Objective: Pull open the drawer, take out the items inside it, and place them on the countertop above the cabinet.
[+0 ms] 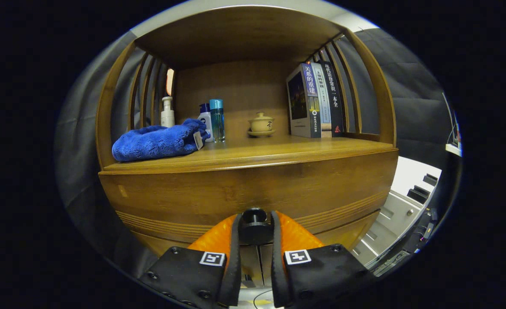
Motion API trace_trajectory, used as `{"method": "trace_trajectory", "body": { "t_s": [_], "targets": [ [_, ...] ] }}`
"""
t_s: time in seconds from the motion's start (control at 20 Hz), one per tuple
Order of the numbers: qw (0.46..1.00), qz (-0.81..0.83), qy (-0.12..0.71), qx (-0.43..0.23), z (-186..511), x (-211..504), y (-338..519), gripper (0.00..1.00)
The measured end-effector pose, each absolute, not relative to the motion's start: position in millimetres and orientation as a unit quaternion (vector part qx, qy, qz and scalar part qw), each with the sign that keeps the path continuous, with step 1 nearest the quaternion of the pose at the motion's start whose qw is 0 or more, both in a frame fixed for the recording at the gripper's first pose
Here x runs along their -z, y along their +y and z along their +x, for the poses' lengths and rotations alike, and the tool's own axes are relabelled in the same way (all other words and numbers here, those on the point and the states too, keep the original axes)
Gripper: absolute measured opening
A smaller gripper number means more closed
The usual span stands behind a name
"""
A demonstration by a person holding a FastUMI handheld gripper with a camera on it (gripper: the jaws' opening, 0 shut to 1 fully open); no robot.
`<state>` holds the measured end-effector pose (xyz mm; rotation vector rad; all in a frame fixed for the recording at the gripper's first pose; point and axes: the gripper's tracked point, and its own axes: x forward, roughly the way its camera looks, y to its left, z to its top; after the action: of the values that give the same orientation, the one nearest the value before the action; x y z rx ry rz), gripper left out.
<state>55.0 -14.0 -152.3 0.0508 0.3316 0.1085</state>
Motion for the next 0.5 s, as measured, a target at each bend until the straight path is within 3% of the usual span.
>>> {"method": "trace_trajectory", "body": {
  "t_s": [0.5],
  "targets": [
    [0.986, 0.016, 0.160, -0.054, -5.9, 143.6, -24.5, 0.37]
  ]
}}
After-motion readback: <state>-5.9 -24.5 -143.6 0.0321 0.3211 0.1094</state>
